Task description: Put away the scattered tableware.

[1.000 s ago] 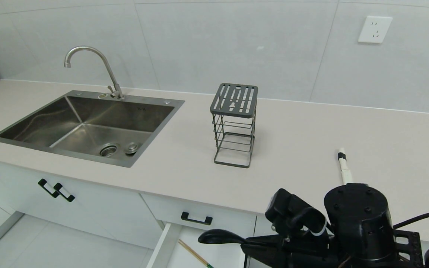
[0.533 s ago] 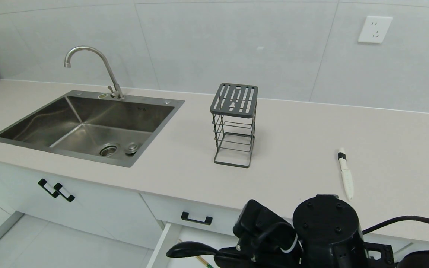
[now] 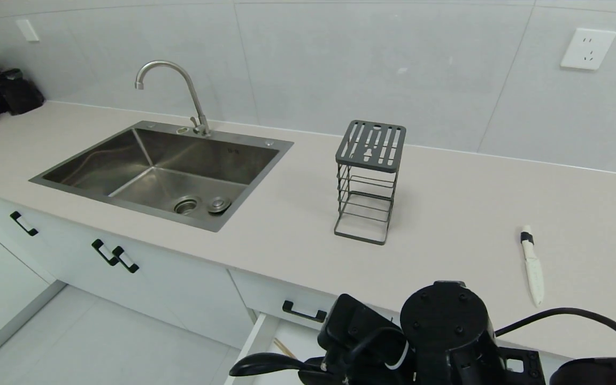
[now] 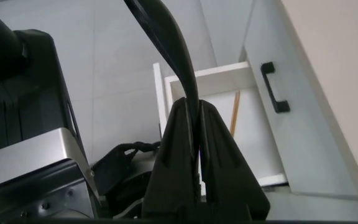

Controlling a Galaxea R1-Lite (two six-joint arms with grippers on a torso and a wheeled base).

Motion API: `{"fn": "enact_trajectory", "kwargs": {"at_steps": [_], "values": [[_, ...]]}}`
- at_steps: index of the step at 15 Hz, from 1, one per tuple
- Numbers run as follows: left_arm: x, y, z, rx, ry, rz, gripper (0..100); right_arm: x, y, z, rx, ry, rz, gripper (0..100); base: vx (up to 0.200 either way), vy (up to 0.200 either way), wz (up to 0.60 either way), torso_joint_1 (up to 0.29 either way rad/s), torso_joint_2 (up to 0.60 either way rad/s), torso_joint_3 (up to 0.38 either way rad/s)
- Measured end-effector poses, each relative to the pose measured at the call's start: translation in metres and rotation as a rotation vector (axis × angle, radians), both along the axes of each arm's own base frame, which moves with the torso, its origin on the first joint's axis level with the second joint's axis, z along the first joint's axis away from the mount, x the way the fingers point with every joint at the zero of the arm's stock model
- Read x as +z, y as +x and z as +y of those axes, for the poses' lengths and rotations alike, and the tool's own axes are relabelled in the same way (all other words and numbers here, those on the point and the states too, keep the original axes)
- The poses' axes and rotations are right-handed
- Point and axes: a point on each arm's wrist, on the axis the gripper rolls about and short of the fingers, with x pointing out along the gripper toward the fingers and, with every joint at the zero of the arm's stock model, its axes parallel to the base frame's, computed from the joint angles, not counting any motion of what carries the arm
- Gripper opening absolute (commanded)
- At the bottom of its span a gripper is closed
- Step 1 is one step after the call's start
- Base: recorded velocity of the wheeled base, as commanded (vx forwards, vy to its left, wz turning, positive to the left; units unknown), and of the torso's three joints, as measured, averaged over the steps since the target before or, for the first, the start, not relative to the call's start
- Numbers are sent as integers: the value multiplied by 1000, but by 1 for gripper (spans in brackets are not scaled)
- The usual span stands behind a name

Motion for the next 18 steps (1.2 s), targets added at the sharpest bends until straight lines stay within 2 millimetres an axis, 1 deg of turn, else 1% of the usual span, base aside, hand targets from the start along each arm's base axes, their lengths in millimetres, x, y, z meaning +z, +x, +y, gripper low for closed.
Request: {"fn": "enact_trajectory", "kwargs": {"at_steps": [6,9,14,16,18], "values": [[0,0,0,-1,0,0,100,-2,-2,0,5,-8,4,0,0,0,0,0,0,0],[0,0,0,-1,0,0,100,1,-2,3,9,3,-2,0,0,0,0,-17,27,19],[0,0,0,-1,0,0,100,7,-2,8,13,24,-9,0,0,0,0,-243,474,231],[0,0,0,-2,0,-1,100,11,1,14,13,39,-15,0,0,0,0,-278,549,263],[0,0,0,-1,0,-1,100,13,3,20,13,11,-1,0,0,0,0,-271,540,261]]}}
